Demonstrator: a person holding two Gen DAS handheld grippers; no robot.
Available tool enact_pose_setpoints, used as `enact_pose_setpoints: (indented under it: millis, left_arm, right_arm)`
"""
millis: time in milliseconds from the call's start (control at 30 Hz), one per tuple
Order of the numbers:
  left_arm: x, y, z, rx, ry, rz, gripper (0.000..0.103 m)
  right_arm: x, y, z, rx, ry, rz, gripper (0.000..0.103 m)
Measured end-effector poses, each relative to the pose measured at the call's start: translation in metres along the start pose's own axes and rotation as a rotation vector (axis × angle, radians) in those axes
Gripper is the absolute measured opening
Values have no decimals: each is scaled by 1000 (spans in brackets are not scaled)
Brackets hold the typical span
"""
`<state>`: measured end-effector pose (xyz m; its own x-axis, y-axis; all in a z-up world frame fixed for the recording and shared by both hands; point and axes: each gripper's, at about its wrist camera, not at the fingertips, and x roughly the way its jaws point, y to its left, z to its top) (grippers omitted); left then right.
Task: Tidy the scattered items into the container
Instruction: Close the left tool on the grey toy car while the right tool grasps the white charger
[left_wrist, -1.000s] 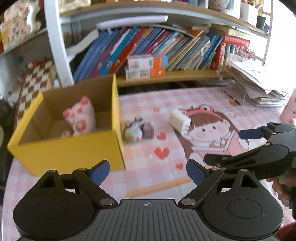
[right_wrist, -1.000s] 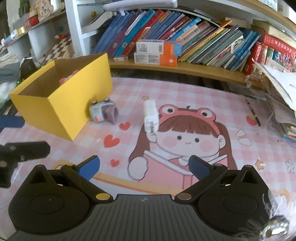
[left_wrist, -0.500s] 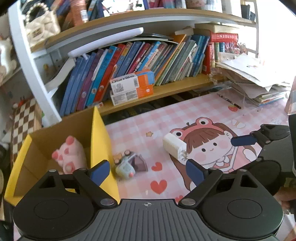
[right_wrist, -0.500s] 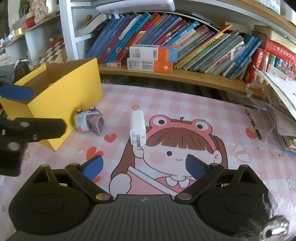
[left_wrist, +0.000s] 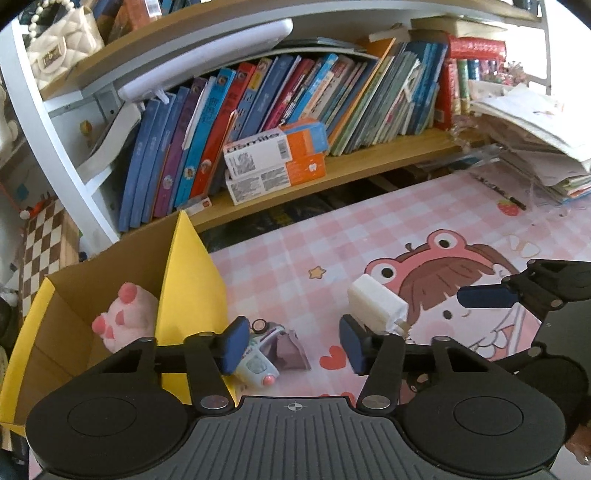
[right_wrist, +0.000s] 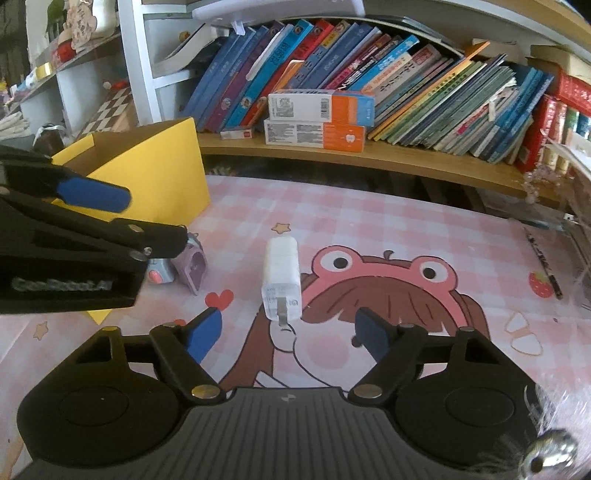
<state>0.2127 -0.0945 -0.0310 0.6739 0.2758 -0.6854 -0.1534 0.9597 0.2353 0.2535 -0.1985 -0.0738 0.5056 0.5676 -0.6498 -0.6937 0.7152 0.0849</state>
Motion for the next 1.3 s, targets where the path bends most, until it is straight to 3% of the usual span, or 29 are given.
enact_pose_setpoints:
  millis: [300,733,833,1000,1100,1300]
  left_arm:
    - [33,1,5,19,44,42,48]
    - [61,5,-3,13,98,45,44]
    - [66,2,-5,34,92,63,44]
    - [69,4,-6,32,79,63,41]
    - [67,9,-6,14,77,37,38]
    - [49,7,-13,10,75,-38,37]
  right_arm:
    - [23,0,5,-17,6,40,73]
    - [48,-4,12,-30,24,52,63]
    - [52,-3,12,-44,34,49,59]
    - [54,-6,11,-54,46,37,37]
    - [50,-12,10,-40,53,33,30]
    - [33,-24,2,11,70,9,29]
